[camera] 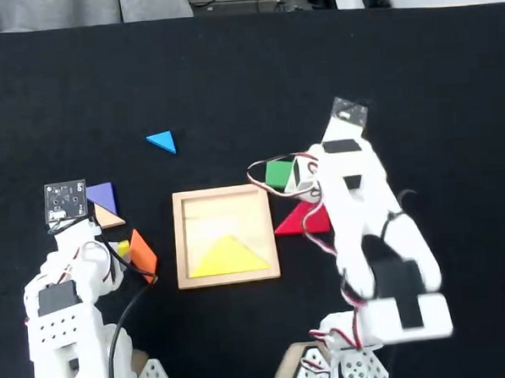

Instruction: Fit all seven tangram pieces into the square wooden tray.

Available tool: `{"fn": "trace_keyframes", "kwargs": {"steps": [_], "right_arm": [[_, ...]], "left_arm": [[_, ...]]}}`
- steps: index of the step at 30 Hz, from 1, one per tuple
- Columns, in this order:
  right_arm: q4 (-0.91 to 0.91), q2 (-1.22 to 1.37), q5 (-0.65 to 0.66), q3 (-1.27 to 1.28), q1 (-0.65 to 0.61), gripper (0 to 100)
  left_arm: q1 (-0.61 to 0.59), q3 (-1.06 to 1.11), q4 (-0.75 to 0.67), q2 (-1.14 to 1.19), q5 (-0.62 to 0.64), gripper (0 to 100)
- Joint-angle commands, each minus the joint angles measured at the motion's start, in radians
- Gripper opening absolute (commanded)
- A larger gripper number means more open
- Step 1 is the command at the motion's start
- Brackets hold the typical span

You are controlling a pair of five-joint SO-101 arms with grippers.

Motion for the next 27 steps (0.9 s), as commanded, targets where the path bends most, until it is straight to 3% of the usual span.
{"fn": "trace_keyframes", "kwargs": {"steps": [1, 9, 16, 27], "right_arm": [[0.044, -0.15, 0.037, 0.008, -0.037, 20.0], [0.043, -0.108, -0.015, 0.061, -0.057, 39.1], [-0.012, -0.071, -0.055, 0.064, -0.161, 39.2], [-0.063, 0.087, -0.084, 0.033, -0.094, 39.2]], "left_arm": [[0.013, -0.005, -0.014, -0.011, 0.003, 25], [0.013, -0.004, -0.014, -0.011, 0.003, 25], [0.013, -0.004, -0.014, -0.011, 0.003, 25], [0.013, -0.004, -0.014, -0.011, 0.003, 25]]}}
